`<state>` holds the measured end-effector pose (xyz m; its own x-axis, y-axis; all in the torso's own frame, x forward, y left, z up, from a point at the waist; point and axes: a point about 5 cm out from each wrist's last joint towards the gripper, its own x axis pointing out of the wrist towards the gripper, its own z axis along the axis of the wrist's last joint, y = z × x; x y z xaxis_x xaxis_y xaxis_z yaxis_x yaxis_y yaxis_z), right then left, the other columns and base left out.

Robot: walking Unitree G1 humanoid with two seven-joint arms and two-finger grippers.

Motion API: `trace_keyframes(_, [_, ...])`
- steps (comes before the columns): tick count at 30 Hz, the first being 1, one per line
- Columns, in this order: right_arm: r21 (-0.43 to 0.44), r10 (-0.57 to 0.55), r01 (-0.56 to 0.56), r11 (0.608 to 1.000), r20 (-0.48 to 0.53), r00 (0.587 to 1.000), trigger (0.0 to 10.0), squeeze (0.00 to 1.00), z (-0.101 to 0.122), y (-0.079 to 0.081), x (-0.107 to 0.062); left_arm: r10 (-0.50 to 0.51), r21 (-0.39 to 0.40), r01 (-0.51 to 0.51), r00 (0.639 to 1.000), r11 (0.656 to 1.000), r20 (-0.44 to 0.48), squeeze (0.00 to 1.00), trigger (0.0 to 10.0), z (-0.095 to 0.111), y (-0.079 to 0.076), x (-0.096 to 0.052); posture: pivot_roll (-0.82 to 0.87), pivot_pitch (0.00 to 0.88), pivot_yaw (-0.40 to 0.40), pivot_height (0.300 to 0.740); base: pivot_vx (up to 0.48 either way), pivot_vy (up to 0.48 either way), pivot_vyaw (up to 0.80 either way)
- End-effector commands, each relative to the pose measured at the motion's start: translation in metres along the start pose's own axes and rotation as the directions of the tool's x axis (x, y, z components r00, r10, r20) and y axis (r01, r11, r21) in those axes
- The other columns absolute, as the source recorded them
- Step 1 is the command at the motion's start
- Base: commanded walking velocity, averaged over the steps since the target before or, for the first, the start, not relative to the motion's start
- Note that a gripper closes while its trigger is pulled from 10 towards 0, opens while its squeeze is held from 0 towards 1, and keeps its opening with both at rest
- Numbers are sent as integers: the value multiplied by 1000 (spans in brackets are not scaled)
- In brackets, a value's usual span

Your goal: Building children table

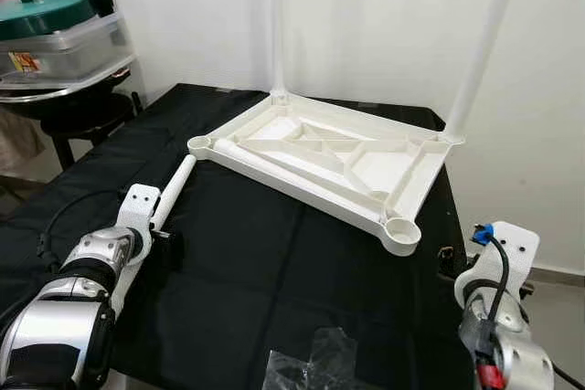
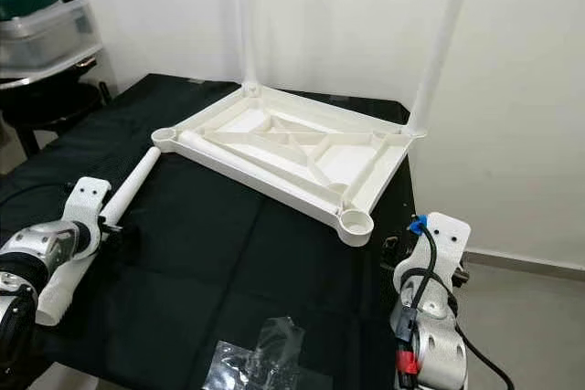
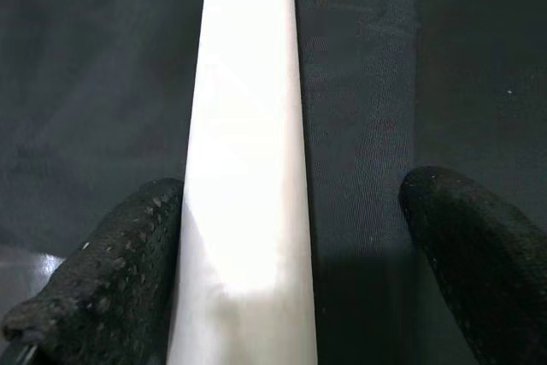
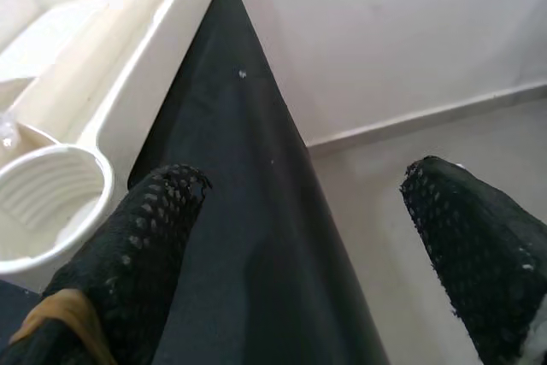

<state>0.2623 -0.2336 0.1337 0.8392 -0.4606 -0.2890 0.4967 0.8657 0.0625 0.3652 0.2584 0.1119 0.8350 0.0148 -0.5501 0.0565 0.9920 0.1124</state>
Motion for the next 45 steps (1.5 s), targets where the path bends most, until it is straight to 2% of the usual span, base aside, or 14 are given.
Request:
trace_keyframes(1, [23, 2, -1, 1000, -50, 999, 9922, 0, -8, -1, 1, -17, -68, 10, 995, 998, -96, 0, 10000, -22, 1, 0, -45, 0, 27, 740, 0, 0, 0])
trace_keyframes(4, [31, 3, -1, 1000, -59, 998, 7451, 0, -8, -2, 1, -20, -98, 9, 994, 995, -105, 0, 10000, -23, 0, 0, -44, 0, 26, 740, 0, 0, 0])
trace_keyframes(5, [32, 3, -1, 999, -61, 998, 4941, 0, -9, -3, 1, -20, -124, 6, 994, 992, -110, 0, 10000, -24, 0, 0, -45, 0, 26, 740, 0, 0, 0])
trace_keyframes(7, [32, 2, 0, 999, -63, 998, 5176, 0, -9, -3, 1, -24, -153, 6, 993, 988, -113, 0, 10000, -25, 0, 0, -45, 0, 26, 740, 0, 0, 0])
trace_keyframes(9, [34, 2, 0, 999, -69, 998, 7961, 0, -10, -3, 1, -26, -190, 2, 992, 982, -126, 0, 10000, -27, 0, 0, -47, 0, 26, 740, 0, 0, 0])
trace_keyframes(17, [38, -1, 4, 999, -75, 997, 7725, 0, -10, -4, 1, -67, -265, 25, 986, 964, -151, 0, 9176, -33, -5, 0, -48, 0, 25, 740, 0, 0, 0])
trace_keyframes(18, [36, 2, 0, 999, -75, 997, 7137, 0, -10, -3, 1, -92, -282, 49, 986, 958, -142, 0, 0, -32, -8, 0, -47, 0, 22, 740, 0, 0, 0])
trace_keyframes(32, [-38, 38, -37, 999, 33, 999, 7294, 0, 10, 4, 1, -271, -219, 250, 960, 943, -69, 0, 0, -9, -33, 3, -46, 0, 16, 740, 0, 0, 0])
trace_keyframes(39, [-41, 131, -127, 991, 154, 979, 9725, 0, 35, 17, -5, -259, -256, 254, 966, 933, 15, 0, 0, 7, -35, 4, -49, 0, 16, 740, 0, 0, 0])
trace_keyframes(40, [-35, 169, -166, 986, 173, 970, 10000, 0, 39, 22, -6, -240, -298, 252, 968, 921, 79, 0, 3333, 16, -33, 3, -48, 0, 14, 740, 0, 0, 0])
trace_keyframes(41, [-29, 207, -206, 978, 191, 959, 10000, 0, 42, 26, -9, -241, -322, 274, 960, 906, 140, 0, 3333, 25, -34, 2, -45, 0, 10, 740, 0, 0, 0])
trace_keyframes(42, [-18, 258, -260, 965, 206, 944, 10000, 0, 46, 33, -11, -237, -326, 291, 952, 899, 196, 0, 7294, 33, -34, 1, -45, 0, 10, 740, 0, 0, 0])
trace_keyframes(44, [-11, 289, -293, 956, 214, 933, 10000, 0, 48, 37, -13, -242, -321, 307, 943, 896, 226, 0, 7294, 38, -34, 0, -45, 0, 10, 740, 0, 0, 0])
trace_keyframes(45, [-12, 318, -324, 946, 224, 921, 10000, 0, 51, 41, -15, -219, -319, 294, 943, 901, 251, 0, 9490, 42, -32, -1, -45, 0, 10, 740, 0, 0, 0])
